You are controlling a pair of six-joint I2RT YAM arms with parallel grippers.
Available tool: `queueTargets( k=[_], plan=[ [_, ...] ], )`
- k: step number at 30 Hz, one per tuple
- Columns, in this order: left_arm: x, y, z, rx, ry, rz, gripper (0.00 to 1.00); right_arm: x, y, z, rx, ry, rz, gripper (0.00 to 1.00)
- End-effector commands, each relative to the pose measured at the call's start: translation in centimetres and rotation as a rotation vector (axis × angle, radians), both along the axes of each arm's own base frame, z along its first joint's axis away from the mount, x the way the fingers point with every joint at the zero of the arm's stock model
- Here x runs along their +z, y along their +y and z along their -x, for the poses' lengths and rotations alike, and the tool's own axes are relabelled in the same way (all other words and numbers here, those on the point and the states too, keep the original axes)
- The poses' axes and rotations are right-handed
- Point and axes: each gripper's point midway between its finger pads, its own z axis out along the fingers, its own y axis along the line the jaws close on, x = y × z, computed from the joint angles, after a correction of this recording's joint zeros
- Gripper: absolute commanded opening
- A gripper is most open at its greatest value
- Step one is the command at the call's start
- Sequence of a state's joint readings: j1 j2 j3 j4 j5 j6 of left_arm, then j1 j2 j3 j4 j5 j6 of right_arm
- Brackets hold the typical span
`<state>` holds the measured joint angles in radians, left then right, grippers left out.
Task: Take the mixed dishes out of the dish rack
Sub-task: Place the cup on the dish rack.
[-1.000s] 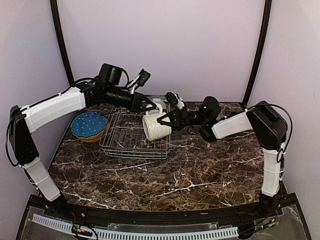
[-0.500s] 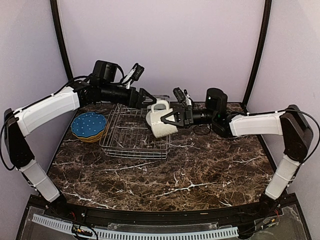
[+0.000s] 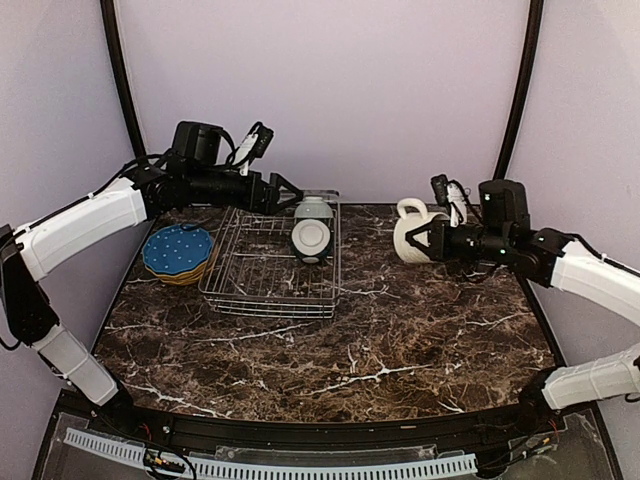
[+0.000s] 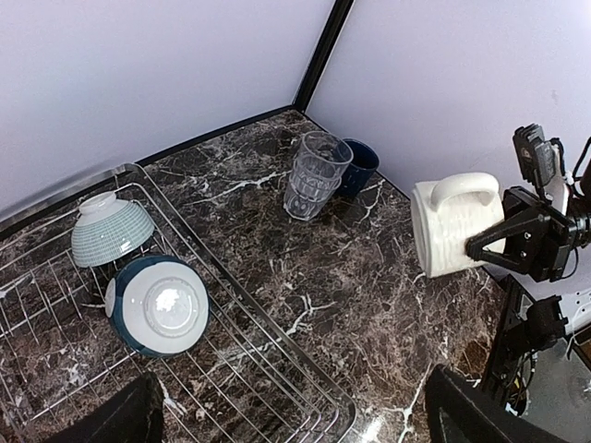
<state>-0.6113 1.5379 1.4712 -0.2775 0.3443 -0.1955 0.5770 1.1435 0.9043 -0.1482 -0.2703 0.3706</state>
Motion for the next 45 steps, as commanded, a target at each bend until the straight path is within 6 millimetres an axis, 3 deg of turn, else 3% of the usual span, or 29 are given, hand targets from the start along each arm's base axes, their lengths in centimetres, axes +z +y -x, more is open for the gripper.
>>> queueTargets(
  k=[1, 5, 12, 15, 18, 21, 25, 33, 41, 45],
  plan=[
    [-0.4, -0.1, -0.6, 0.016, 0.009, 0.004, 0.98, -2.8, -9.9, -2.0, -0.402, -0.076, 0.307, 0.00],
    [-0.8, -0.5, -1.0, 0.009, 0.020, -0.001, 0.98, -5.9, -15.9, -2.1, -0.574, 0.030, 0.294, 0.00],
    [-1.4, -0.8, -1.1, 0.002, 0.058, -0.014, 0.98, -9.5, -20.2, -3.6, -0.660, 0.216, 0.318, 0.00],
    [-3.2, -0.6, -1.2, 0.013, 0.117, -0.067, 0.97, -11.1, -22.1, -5.1, -0.682, 0.307, 0.372, 0.00],
    [-4.4, -0.2, -1.2, 0.027, 0.155, -0.106, 0.97, -13.2, -22.9, -6.6, -0.635, 0.398, 0.369, 0.00],
    [-5.5, 0.2, -0.9, 0.039, 0.178, -0.131, 0.97, -14.2, -24.3, -8.0, -0.648, 0.435, 0.368, 0.00],
    [-6.4, 0.7, -0.8, 0.053, 0.192, -0.159, 0.97, -15.3, -24.7, -9.6, -0.641, 0.466, 0.372, 0.00],
    [-7.8, 1.3, -1.0, 0.084, 0.211, -0.207, 0.97, -17.1, -24.5, -10.4, -0.616, 0.527, 0.377, 0.00],
    [-10.8, 1.3, -2.3, 0.125, 0.279, -0.255, 0.97, -16.2, -23.9, -9.3, -0.585, 0.499, 0.361, 0.45],
    [-10.8, 0.1, -3.3, 0.127, 0.331, -0.152, 0.97, -14.6, -23.6, -8.8, -0.573, 0.457, 0.347, 0.67]
  ],
)
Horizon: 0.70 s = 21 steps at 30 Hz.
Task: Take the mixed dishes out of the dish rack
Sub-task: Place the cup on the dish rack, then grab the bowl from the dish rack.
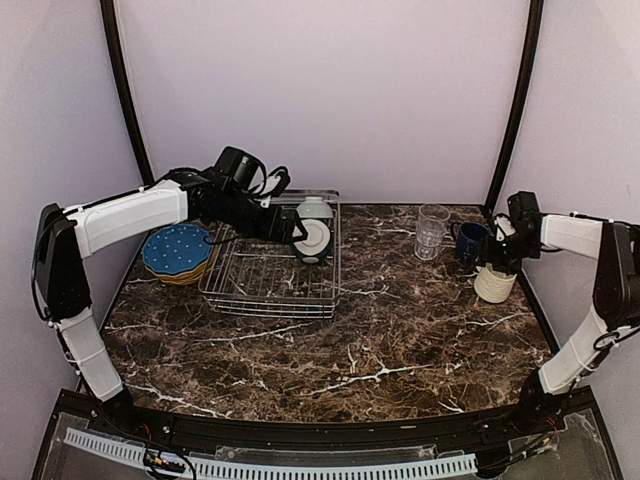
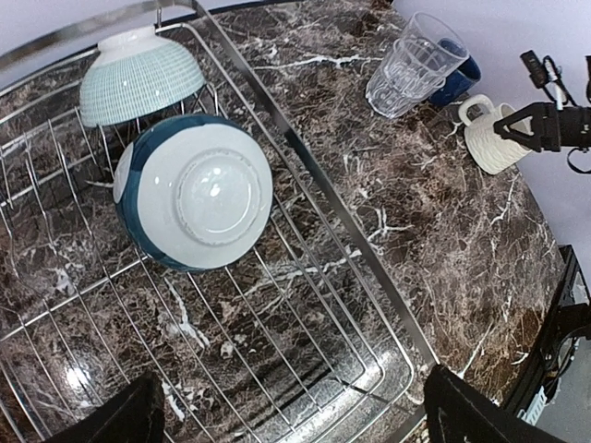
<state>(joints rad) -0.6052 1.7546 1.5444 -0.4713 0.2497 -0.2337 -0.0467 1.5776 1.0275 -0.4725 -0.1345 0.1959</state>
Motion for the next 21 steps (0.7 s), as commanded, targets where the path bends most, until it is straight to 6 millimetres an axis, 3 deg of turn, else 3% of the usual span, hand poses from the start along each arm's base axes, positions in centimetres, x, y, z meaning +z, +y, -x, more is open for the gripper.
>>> queueTargets(
  k=[1, 5, 8, 14, 21],
  plan=[
    [0.0, -0.6, -0.9, 0.039, 0.058, 0.077, 0.97, 2.8, 0.5, 0.5, 0.026, -0.082, -0.014, 0.72],
    [-0.7, -0.9, -2.5, 0.091, 0.070, 0.129, 0.97, 5.2, 1.1, 1.3, 0.037, -0.156, -0.042, 0.91],
    [-1.7, -1.2, -3.8, 0.129, 0.109, 0.216, 0.97, 6.5, 2.0, 2.3, 0.059, -0.209, -0.082, 0.98],
    [-3.7, -1.2, -5.9, 0.204, 0.140, 0.322, 0.97, 8.5, 3.0, 3.9, 0.081, -0.298, -0.132, 0.99],
    [-6.6, -1.0, -7.3, 0.246, 0.125, 0.301, 0.98, 8.4, 3.5, 4.5, 0.093, -0.298, -0.154, 0.99]
  ],
)
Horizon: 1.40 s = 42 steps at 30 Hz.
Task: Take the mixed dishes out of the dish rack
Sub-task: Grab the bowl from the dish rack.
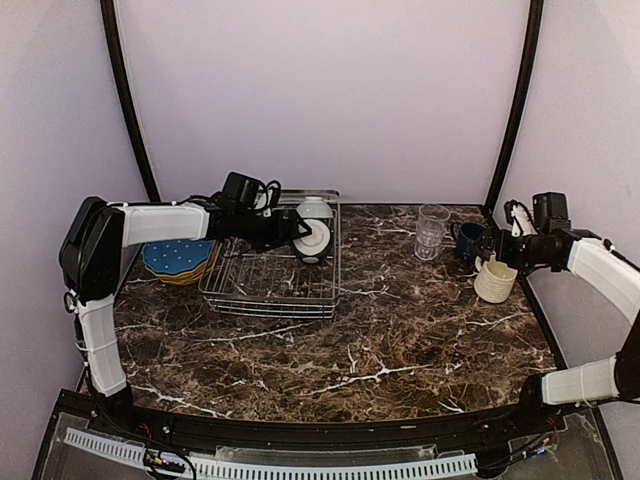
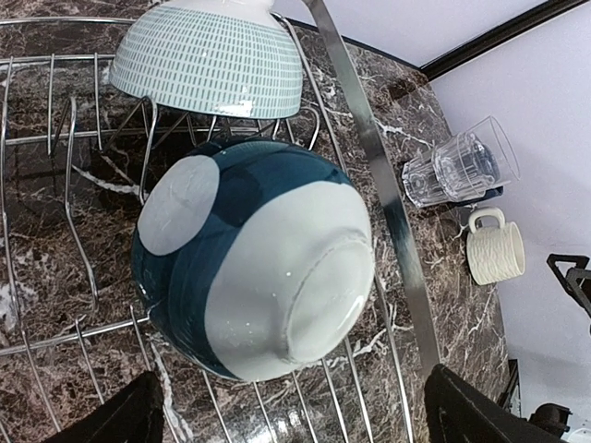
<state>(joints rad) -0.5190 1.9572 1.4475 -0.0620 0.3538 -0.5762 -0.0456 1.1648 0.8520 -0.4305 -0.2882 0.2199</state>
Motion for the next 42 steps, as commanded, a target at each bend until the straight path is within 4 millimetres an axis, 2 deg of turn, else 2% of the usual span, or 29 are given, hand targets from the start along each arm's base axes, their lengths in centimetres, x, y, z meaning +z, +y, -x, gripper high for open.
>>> queueTargets(
  k=[1, 9, 16, 26, 39, 42],
  plan=[
    [-0.7, 0.0, -0.9, 0.032, -0.029, 0.018, 0.98, 0.1, 0.7, 0.2, 0.019, -0.018, -0.031, 0.99],
    [-3.0, 0.1, -1.4, 0.041, -0.048, -0.001, 0.99, 0.3, 0.8, 0.3, 0.021, -0.030, -0.036, 0.99],
    [-3.3, -0.8, -2.0, 0.018, -0.074, 0.041, 0.99, 0.3, 0.7, 0.5, 0.015, -0.036, -0.033, 0.99],
    [-5.1, -0.8, -2.6, 0.070, -0.008, 0.081, 0.99, 0.6, 0.9, 0.6, 0.019, -0.044, -0.045, 0.99],
    [-4.8, -1.3, -3.7, 0.108, 0.001, 0.254, 0.99, 1.2, 1.0, 0.7, 0.019, -0.055, -0.053, 0.99],
    [-4.2, -1.6, -3.8, 0.100, -0.032, 0.300, 0.95, 1.1, 1.0, 0.7, 0.021, -0.053, -0.054, 0.99]
  ],
)
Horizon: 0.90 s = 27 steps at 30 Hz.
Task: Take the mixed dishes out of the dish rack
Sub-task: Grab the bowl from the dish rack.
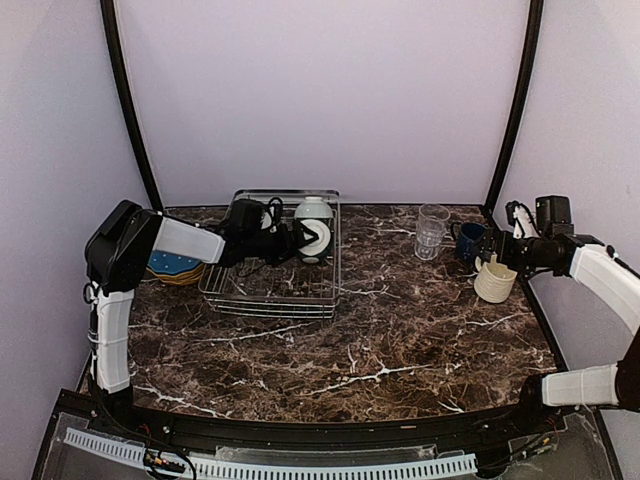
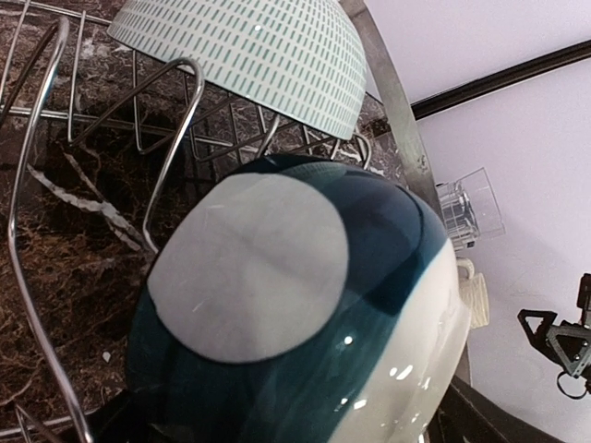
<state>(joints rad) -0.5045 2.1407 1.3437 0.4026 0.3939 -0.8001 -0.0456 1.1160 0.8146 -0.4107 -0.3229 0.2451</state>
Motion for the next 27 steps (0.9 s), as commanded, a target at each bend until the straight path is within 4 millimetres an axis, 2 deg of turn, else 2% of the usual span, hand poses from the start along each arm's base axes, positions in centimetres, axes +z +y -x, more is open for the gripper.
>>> queueTargets(
  k=[1, 7, 13, 19, 23, 27],
  plan=[
    [1.1, -0.1, -0.6, 0.005, -0.054, 0.088, 0.94, 0.6, 0.4, -0.1, 0.012, -0.026, -0.015, 0.99],
    [0.7, -0.2, -0.7, -0.005, -0.069, 0.094, 0.84, 0.5, 0.5, -0.1, 0.014, -0.024, -0.019, 0.99],
    [1.2, -0.6, -0.1, -0.035, -0.070, 0.116, 0.61, 0.3, 0.5, 0.1, 0.014, -0.021, -0.024, 0.99],
    [1.8, -0.5, 0.3, -0.041, -0.072, 0.119, 0.48, 0.7, 0.6, 0.2, 0.013, -0.028, -0.026, 0.99],
    [3.0, -0.4, 0.8, -0.049, -0.081, 0.137, 0.42, 1.0, 0.6, 0.3, 0.015, -0.034, -0.026, 0.99],
    [5.1, -0.3, 1.6, -0.068, -0.106, 0.150, 0.38, 1.3, 0.6, 0.5, 0.016, -0.041, -0.023, 0.99]
  ],
)
